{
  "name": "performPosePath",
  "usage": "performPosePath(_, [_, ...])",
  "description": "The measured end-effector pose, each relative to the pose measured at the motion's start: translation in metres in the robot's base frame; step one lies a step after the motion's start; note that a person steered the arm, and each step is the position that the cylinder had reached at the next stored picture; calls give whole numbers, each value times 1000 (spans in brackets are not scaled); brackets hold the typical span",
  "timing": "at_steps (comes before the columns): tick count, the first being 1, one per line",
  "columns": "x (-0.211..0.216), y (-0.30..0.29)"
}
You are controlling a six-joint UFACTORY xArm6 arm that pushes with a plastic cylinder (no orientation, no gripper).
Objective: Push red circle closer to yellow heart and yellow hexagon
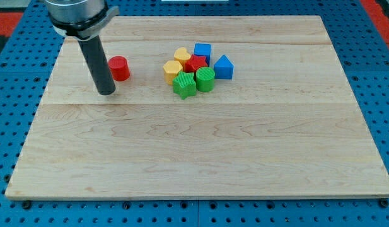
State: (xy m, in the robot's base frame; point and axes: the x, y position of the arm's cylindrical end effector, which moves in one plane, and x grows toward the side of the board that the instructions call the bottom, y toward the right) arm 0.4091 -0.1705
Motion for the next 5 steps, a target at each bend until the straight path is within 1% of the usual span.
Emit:
performPosePath(1, [-32,-8])
performPosePath(2, [-54,-10])
performPosePath(3, [-51,17])
performPosePath(4, [-49,32])
performPosePath(5, [-87,6])
